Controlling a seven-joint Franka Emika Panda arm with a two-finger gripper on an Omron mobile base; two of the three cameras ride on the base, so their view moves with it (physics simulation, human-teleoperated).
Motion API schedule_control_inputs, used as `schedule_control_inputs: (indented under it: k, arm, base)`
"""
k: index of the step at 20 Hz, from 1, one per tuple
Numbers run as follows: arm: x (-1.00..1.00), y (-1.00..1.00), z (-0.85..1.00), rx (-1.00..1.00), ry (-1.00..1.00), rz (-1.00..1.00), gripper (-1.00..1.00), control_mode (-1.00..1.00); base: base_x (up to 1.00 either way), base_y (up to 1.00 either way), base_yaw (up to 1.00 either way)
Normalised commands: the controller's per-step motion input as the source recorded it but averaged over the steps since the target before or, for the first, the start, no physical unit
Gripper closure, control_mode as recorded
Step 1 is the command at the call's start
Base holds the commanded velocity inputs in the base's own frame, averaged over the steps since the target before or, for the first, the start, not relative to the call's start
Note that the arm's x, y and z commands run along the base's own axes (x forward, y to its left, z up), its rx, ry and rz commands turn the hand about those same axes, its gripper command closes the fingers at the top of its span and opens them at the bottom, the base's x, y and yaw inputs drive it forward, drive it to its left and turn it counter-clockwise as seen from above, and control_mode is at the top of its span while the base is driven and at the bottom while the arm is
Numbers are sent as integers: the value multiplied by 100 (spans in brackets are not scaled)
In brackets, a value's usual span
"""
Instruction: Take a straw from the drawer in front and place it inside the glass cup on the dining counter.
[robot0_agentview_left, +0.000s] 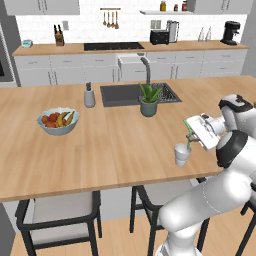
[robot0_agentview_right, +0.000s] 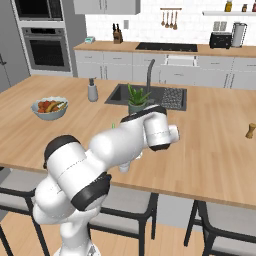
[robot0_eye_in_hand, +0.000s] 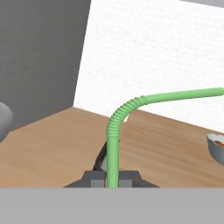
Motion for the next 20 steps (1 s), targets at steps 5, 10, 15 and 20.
schedule_control_inputs:
  k: [5,10,15,20]
  arm:
    - [10,0,-2,2,0,0,100,-100]
    - [15,0,-9,1,0,0,100,-100]
    - [11,0,-19,0,0,1,100,-100]
    - [4,0,-15,0,0,2,100,-100]
  base:
    - [0,0,0]
    - [0,0,0]
    - [0,0,0]
    - [0,0,0]
